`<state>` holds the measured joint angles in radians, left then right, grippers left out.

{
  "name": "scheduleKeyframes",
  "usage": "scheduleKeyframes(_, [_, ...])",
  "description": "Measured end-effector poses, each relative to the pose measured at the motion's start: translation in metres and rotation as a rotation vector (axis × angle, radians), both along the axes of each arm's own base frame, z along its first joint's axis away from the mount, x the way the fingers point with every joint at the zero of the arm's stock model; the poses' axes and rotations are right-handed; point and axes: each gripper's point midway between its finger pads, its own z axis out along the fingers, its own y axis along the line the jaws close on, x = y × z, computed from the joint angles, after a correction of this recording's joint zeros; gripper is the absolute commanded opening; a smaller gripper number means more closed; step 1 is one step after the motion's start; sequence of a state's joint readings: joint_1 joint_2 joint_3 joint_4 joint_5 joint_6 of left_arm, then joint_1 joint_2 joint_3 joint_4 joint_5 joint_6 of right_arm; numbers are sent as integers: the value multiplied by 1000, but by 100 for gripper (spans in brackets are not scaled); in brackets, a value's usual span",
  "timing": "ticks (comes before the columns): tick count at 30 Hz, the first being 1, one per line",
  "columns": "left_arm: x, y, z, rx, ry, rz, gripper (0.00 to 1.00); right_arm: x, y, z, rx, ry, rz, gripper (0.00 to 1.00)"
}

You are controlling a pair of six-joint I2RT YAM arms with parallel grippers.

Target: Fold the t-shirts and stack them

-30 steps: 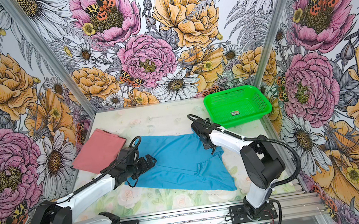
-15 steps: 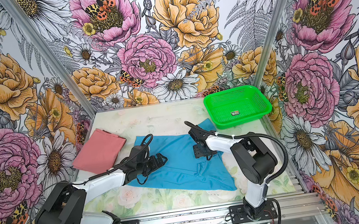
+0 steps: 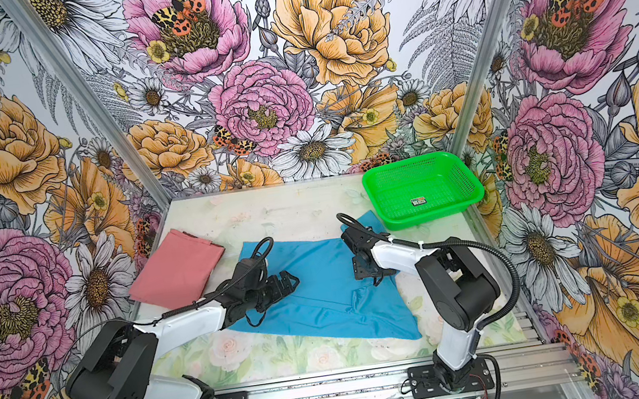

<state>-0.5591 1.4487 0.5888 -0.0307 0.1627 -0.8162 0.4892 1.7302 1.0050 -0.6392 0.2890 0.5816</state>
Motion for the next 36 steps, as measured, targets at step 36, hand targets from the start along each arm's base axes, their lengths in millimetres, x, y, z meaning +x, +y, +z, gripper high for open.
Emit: scheduleKeyframes(36, [11,23,-2,33,-3,75,99,-16,-120,18,-403,281,-47,78])
